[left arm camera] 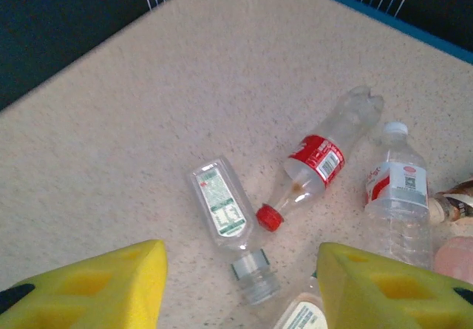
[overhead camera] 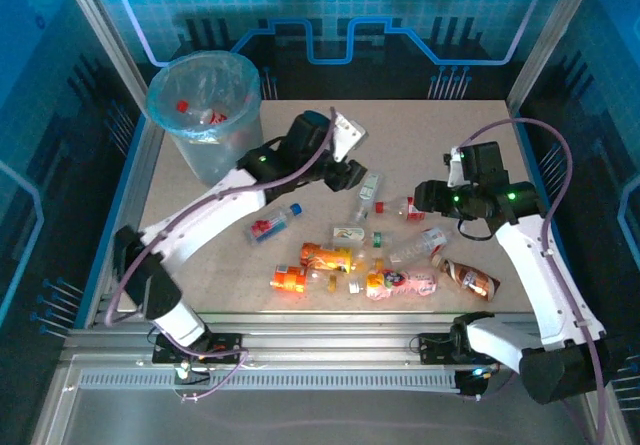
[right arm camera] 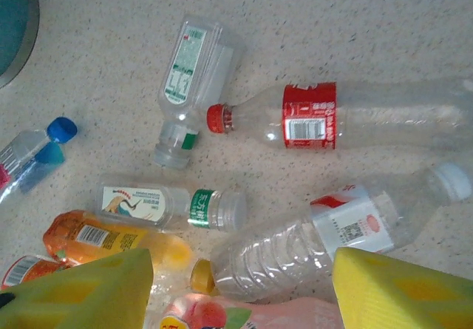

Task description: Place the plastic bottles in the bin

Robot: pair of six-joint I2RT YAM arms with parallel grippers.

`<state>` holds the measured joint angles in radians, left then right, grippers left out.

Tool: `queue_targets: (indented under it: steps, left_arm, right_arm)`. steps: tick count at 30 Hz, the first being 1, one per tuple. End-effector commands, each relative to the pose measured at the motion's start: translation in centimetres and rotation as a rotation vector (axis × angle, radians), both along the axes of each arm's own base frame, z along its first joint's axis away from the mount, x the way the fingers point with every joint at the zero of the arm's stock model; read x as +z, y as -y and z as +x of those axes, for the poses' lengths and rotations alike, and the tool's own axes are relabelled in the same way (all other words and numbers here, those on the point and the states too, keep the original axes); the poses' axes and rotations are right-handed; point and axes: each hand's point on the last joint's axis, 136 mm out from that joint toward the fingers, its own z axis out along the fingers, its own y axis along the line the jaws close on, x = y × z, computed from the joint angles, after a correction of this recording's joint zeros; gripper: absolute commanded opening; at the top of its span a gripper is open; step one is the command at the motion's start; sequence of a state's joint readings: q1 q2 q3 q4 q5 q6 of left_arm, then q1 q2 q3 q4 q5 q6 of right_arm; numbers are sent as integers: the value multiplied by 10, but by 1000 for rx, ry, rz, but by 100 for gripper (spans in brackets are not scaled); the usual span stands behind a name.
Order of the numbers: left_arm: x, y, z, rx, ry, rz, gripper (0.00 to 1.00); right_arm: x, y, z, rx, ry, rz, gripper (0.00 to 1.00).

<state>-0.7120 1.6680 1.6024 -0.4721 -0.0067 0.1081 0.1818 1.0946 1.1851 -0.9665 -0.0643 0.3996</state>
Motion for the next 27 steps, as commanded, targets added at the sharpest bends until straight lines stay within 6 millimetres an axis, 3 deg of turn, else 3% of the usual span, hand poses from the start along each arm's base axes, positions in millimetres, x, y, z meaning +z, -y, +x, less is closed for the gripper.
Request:
queue_targets:
  steps: [1, 7, 11, 16, 27]
  left_arm:
    - [-31, 19, 10, 37, -162, -2, 59]
    - [-94, 44, 51, 88, -290, 146, 63]
    - [-122, 58, 74, 98, -309, 172, 70]
    - [-158, 59, 98, 142, -352, 188, 73]
    - [-205, 61, 107, 154, -417, 188, 73]
  right_arm:
    - [1, -12, 3, 54, 10, 57, 66]
    - [2, -14, 7, 76, 16, 50, 66]
    - [-4, -14, 6, 87, 6, 43, 66]
    - [-15, -17, 6, 100, -26, 56, 66]
    - [-28, -18, 16, 103, -49, 45, 67]
